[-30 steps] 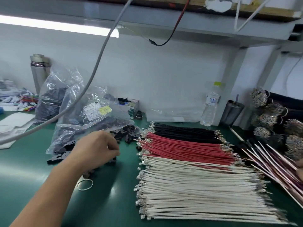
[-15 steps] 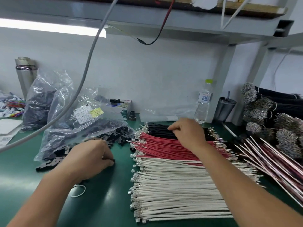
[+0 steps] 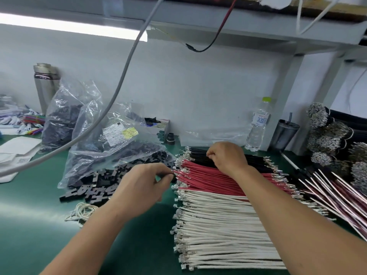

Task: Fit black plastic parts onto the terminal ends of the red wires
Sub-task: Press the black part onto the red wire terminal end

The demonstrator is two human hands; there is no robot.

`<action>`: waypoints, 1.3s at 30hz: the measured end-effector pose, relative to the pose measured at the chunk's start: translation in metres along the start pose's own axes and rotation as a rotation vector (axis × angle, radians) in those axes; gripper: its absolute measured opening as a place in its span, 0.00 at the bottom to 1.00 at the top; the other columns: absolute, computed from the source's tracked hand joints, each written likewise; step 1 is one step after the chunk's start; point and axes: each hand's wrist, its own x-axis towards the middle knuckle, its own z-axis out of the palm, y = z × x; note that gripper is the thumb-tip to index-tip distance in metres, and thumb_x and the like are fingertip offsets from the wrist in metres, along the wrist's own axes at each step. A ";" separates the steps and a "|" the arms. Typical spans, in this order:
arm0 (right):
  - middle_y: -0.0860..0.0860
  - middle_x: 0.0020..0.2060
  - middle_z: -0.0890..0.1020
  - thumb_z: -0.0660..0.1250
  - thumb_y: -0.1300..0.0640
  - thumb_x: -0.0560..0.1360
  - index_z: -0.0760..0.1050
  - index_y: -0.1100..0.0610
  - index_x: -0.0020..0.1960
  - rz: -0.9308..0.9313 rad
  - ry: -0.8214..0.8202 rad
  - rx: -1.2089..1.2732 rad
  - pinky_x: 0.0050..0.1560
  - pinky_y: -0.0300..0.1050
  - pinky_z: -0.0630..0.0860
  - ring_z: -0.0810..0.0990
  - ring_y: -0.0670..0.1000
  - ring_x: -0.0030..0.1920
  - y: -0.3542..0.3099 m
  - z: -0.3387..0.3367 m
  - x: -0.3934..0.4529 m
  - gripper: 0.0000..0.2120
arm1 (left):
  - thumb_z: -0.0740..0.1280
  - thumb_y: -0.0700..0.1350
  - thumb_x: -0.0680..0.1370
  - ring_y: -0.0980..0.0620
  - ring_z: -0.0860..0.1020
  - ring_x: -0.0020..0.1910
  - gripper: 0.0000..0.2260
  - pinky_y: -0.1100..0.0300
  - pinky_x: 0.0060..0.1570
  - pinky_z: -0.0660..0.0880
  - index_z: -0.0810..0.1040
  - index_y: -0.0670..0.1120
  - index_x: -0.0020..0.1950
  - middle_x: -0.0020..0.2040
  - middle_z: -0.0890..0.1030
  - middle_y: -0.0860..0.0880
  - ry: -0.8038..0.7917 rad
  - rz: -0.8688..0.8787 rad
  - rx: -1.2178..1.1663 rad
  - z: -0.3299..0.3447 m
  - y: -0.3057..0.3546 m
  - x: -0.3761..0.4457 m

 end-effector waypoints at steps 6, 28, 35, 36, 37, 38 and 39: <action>0.46 0.55 0.85 0.72 0.53 0.77 0.84 0.49 0.57 -0.016 -0.133 0.016 0.57 0.46 0.77 0.82 0.49 0.56 -0.005 0.000 -0.005 0.09 | 0.70 0.45 0.79 0.62 0.81 0.33 0.08 0.57 0.41 0.81 0.84 0.57 0.54 0.35 0.82 0.66 0.098 0.014 -0.071 0.008 0.004 0.000; 0.54 0.42 0.74 0.70 0.73 0.73 0.81 0.57 0.61 -0.406 0.574 -0.112 0.32 0.42 0.68 0.72 0.52 0.37 -0.029 -0.062 -0.061 0.20 | 0.73 0.41 0.78 0.58 0.80 0.42 0.11 0.66 0.42 0.76 0.86 0.55 0.57 0.48 0.79 0.65 0.146 0.054 -0.232 0.013 -0.001 0.002; 0.47 0.40 0.75 0.71 0.61 0.77 0.84 0.53 0.60 -0.354 0.514 0.266 0.32 0.40 0.73 0.72 0.47 0.36 -0.045 -0.034 -0.103 0.12 | 0.80 0.38 0.72 0.57 0.80 0.33 0.14 0.63 0.34 0.79 0.86 0.58 0.42 0.37 0.86 0.54 0.165 -0.096 -0.471 0.018 0.006 0.003; 0.46 0.40 0.76 0.71 0.60 0.78 0.84 0.53 0.60 -0.349 0.502 0.315 0.33 0.40 0.74 0.73 0.46 0.37 -0.045 -0.034 -0.104 0.11 | 0.80 0.38 0.71 0.56 0.80 0.33 0.13 0.59 0.35 0.81 0.87 0.58 0.41 0.38 0.86 0.53 0.164 -0.105 -0.499 0.018 0.007 0.003; 0.46 0.41 0.76 0.71 0.60 0.78 0.84 0.53 0.59 -0.347 0.486 0.366 0.35 0.40 0.75 0.74 0.45 0.37 -0.046 -0.034 -0.105 0.10 | 0.80 0.37 0.71 0.54 0.80 0.33 0.13 0.55 0.36 0.81 0.87 0.57 0.42 0.38 0.87 0.51 0.161 -0.111 -0.523 0.018 0.008 0.002; 0.45 0.42 0.77 0.71 0.59 0.78 0.84 0.54 0.57 -0.347 0.469 0.405 0.37 0.40 0.76 0.75 0.44 0.38 -0.047 -0.034 -0.106 0.09 | 0.80 0.37 0.71 0.53 0.80 0.33 0.14 0.53 0.35 0.82 0.87 0.57 0.43 0.39 0.87 0.49 0.158 -0.116 -0.544 0.018 0.010 0.002; 0.44 0.43 0.78 0.71 0.59 0.78 0.85 0.55 0.56 -0.346 0.454 0.426 0.38 0.39 0.76 0.76 0.43 0.39 -0.048 -0.034 -0.107 0.08 | 0.80 0.37 0.71 0.52 0.81 0.33 0.14 0.53 0.35 0.82 0.87 0.57 0.44 0.39 0.87 0.48 0.152 -0.117 -0.561 0.018 0.010 0.001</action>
